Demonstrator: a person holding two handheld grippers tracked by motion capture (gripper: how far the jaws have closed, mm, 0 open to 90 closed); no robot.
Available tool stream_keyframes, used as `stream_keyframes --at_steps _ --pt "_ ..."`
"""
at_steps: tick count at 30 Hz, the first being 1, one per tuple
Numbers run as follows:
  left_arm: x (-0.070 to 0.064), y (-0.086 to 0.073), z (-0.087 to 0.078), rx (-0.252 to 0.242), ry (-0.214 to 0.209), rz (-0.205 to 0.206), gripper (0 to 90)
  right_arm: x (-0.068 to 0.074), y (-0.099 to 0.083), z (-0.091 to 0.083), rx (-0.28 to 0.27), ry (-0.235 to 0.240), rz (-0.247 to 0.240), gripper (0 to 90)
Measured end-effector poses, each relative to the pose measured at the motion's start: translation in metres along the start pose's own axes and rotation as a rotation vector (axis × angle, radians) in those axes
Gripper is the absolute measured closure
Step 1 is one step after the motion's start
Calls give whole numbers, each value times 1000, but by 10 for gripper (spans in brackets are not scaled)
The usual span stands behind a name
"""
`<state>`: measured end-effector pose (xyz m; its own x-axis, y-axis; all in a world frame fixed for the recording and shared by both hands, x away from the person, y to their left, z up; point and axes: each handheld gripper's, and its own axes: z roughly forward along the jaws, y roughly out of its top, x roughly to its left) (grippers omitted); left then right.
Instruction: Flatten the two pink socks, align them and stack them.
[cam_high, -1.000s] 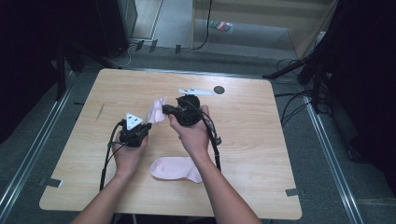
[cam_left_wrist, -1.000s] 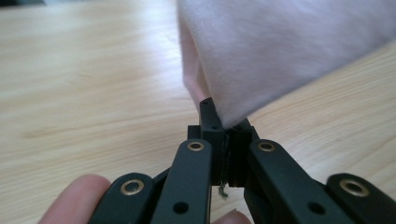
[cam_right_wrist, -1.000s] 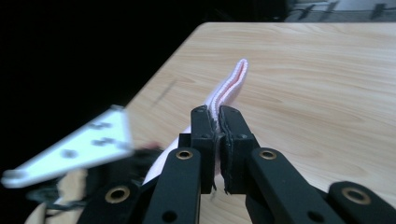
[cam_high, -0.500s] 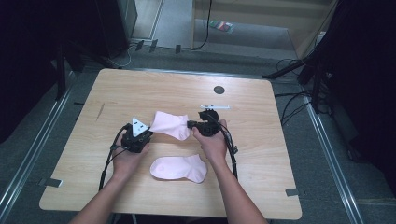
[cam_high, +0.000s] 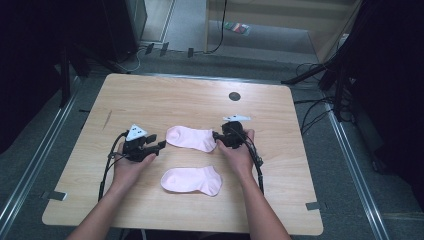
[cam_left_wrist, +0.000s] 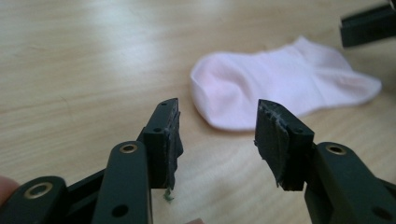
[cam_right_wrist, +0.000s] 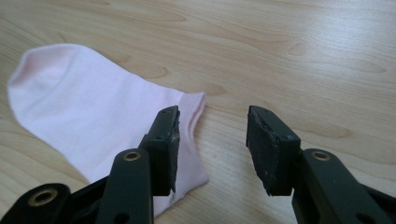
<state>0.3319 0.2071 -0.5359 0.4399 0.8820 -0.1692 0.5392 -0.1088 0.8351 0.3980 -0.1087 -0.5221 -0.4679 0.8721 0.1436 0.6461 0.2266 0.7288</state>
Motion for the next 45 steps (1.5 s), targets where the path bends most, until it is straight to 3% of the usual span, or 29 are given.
stream_keyframes --at_steps 4,6,8,12,14,15,18,20,23,27,30,33,37,45 --pt "-1 13 14 25 61 -22 498 2 -6 -6 -27 35 44 546" --pt "-1 21 25 74 70 -30 435 4 -9 -5 -24 32 60 542" --pt "-2 26 36 114 99 -21 377 7 -11 -2 -11 28 53 537" --pt "-2 29 51 157 125 -38 393 13 -12 3 -17 11 34 551" --pt "1 29 52 144 125 -49 544 17 -13 4 -2 7 16 611" --pt "5 30 52 140 84 -83 587 19 -14 6 4 2 5 616" --pt "10 30 57 178 50 -130 699 25 -18 9 17 -27 -40 660" --pt "10 30 59 188 44 -127 799 27 -20 12 20 -52 -61 722" --pt "11 30 58 201 28 -123 900 24 -20 11 23 -36 -40 838" --pt "6 32 48 186 -9 -86 900 19 -19 3 28 -17 -18 866" --pt "5 34 35 150 -41 -111 900 15 -19 -8 8 6 8 869" --pt "6 34 23 119 -85 -142 900 14 -21 -19 -6 9 4 871" --pt "5 35 5 77 -115 -148 900 16 -23 -38 -30 30 7 875" --pt "-21 30 -36 25 -165 -132 900 19 -23 -76 -82 89 37 874"
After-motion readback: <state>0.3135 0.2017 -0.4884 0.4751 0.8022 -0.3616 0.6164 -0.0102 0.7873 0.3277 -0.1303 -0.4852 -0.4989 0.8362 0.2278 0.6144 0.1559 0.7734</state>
